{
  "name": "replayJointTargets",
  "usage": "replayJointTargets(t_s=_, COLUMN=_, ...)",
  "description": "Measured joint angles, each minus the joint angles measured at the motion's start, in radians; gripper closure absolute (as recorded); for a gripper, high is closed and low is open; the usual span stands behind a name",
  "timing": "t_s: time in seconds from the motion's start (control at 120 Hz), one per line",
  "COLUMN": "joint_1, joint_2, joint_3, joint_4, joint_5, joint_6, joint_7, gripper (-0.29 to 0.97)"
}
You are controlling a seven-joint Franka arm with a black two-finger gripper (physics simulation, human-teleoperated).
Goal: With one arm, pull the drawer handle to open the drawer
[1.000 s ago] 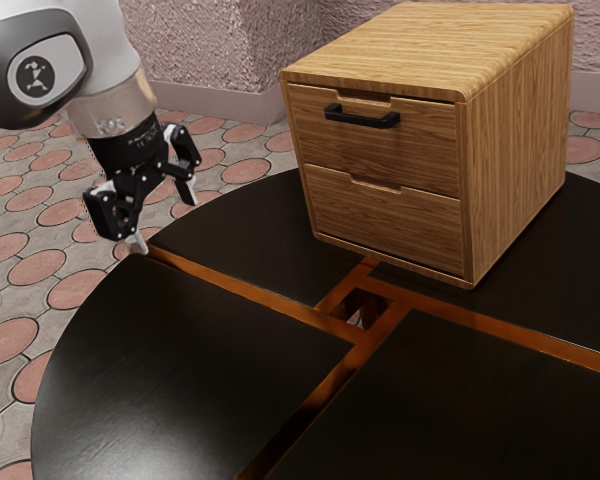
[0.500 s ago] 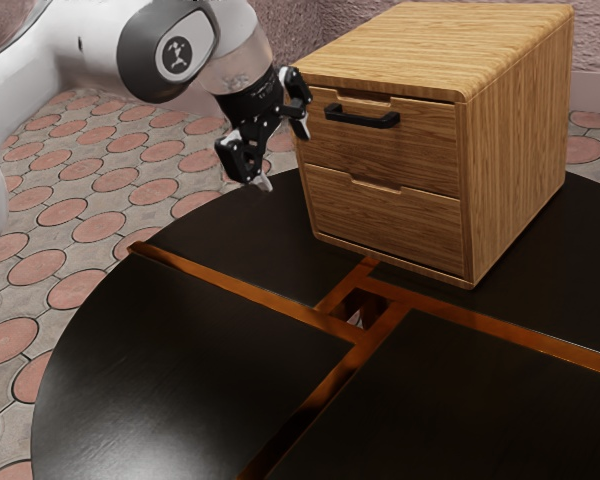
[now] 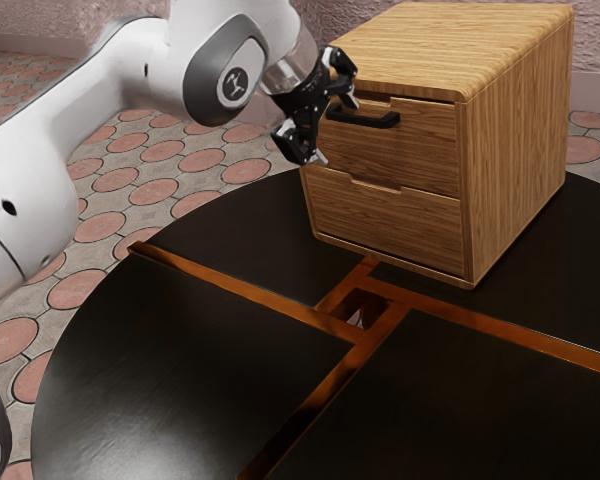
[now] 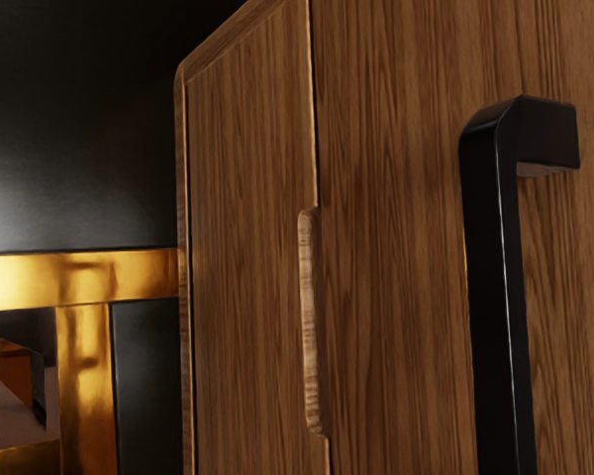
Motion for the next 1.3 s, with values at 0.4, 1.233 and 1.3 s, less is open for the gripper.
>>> replayJointTargets(t_s=0.4, joint_1=0.042, joint_2=0.068, joint_3=-0.001, joint_4=0.012, joint_5=-0.023, joint_6=0.100, joint_7=-0.026, gripper=0.00)
replayJointTargets(t_s=1.233, joint_1=0.051, joint_2=0.086, joint_3=0.003, joint_4=0.007, joint_5=-0.061, joint_6=0.152, joint_7=-0.022, gripper=0.20)
replayJointTargets(t_s=1.3, joint_1=0.051, joint_2=0.085, joint_3=0.004, joint_4=0.005, joint_5=-0.061, joint_6=0.152, joint_7=-0.019, gripper=0.23)
